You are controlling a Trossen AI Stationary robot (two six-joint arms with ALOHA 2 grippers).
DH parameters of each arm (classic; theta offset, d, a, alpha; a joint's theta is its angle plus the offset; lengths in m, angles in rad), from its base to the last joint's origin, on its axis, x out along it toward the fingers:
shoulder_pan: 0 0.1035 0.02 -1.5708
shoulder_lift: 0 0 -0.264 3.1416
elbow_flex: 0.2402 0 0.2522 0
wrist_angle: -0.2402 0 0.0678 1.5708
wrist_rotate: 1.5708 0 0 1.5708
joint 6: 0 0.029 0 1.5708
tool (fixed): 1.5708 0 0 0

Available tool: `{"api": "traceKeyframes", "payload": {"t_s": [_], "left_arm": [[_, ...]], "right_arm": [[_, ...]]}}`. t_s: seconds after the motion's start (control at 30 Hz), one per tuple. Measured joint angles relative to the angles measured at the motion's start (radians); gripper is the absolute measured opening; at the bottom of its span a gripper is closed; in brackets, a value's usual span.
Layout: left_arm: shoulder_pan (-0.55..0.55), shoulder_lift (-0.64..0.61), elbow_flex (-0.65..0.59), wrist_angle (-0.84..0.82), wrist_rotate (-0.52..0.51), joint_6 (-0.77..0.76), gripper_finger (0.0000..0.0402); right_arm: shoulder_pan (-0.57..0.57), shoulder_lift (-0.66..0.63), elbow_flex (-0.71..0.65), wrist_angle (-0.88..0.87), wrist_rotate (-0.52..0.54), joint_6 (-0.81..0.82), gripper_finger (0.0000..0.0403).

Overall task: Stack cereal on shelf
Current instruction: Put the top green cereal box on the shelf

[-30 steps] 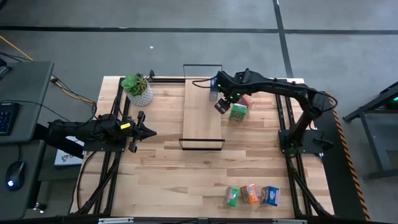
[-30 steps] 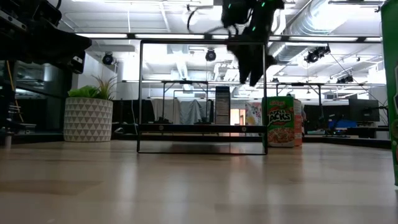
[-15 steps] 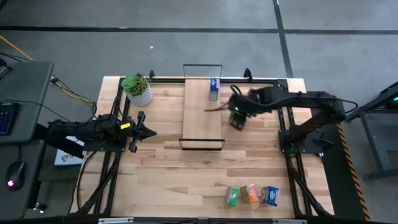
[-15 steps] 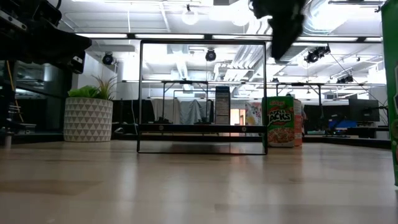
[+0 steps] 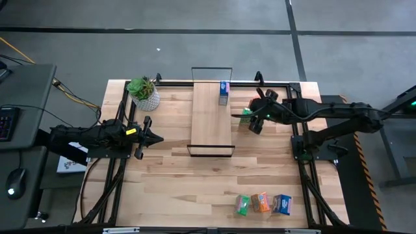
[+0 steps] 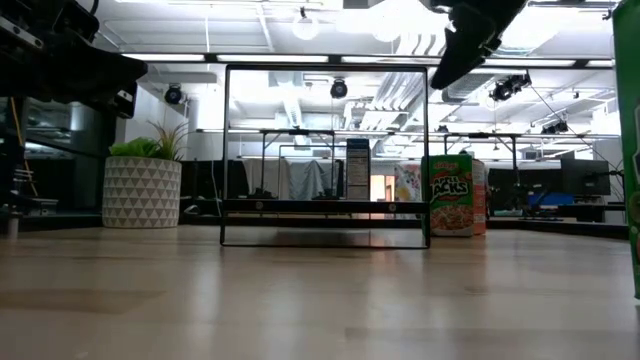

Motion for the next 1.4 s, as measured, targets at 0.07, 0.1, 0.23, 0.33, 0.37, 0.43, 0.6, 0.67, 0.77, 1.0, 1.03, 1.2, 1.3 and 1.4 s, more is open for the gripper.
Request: {"api": "traceKeyframes", "payload": {"t_s": [0.07, 0.1, 0.23, 0.33, 0.37, 0.43, 0.6, 0.67, 0.77, 1.0, 1.03, 1.2, 1.3, 1.4], "left_arm": [[0.0, 0.0, 0.0, 0.0, 0.0, 0.0, 0.0003], [0.0, 0.0, 0.0, 0.0, 0.0, 0.0, 0.0003], [0.0, 0.0, 0.0, 0.0, 0.0, 0.0, 0.0003], [0.0, 0.0, 0.0, 0.0, 0.0, 0.0, 0.0003], [0.0, 0.0, 0.0, 0.0, 0.0, 0.0, 0.0003], [0.0, 0.0, 0.0, 0.0, 0.0, 0.0, 0.0003], [0.0, 0.0, 0.0, 0.0, 0.0, 0.0, 0.0003], [0.0, 0.0, 0.0, 0.0, 0.0, 0.0, 0.0003], [0.0, 0.0, 0.0, 0.0, 0.0, 0.0, 0.0003], [0.0, 0.0, 0.0, 0.0, 0.0, 0.0, 0.0003], [0.0, 0.0, 0.0, 0.0, 0.0, 0.0, 0.0003], [0.0, 0.0, 0.0, 0.0, 0.0, 0.0, 0.0003], [0.0, 0.0, 0.0, 0.0, 0.0, 0.0, 0.0003], [0.0, 0.0, 0.0, 0.0, 0.0, 0.0, 0.0003]], "right_arm": [[0.0, 0.002, 0.0, -0.009, 0.0, -0.019, 0.0233], [0.0, 0.006, 0.0, -0.006, 0.001, -0.034, 0.0233], [-0.017, 0.015, 0.0, 0.005, 0.014, -0.036, 0.0233], [-0.037, 0.018, 0.0, 0.016, 0.021, 0.004, 0.0233], [-0.042, 0.017, 0.0, 0.017, 0.017, 0.009, 0.0233], [-0.053, 0.017, 0.0, 0.01, -0.006, -0.015, 0.0233], [-0.083, 0.016, 0.0, 0.003, -0.079, -0.08, 0.0233], [-0.101, 0.016, 0.0, 0.0, -0.101, -0.056, 0.0235], [-0.136, 0.02, 0.0, -0.025, -0.164, -0.034, 0.0253], [-0.198, 0.031, 0.0, -0.005, -0.215, -0.044, 0.0302], [-0.199, 0.031, 0.0, 0.007, -0.206, -0.032, 0.0302], [-0.199, 0.031, -0.016, 0.039, -0.173, -0.036, 0.0303], [-0.199, 0.031, -0.073, 0.067, -0.197, -0.013, 0.0303], [-0.205, 0.032, -0.145, 0.105, -0.257, -0.045, 0.0303]]}}
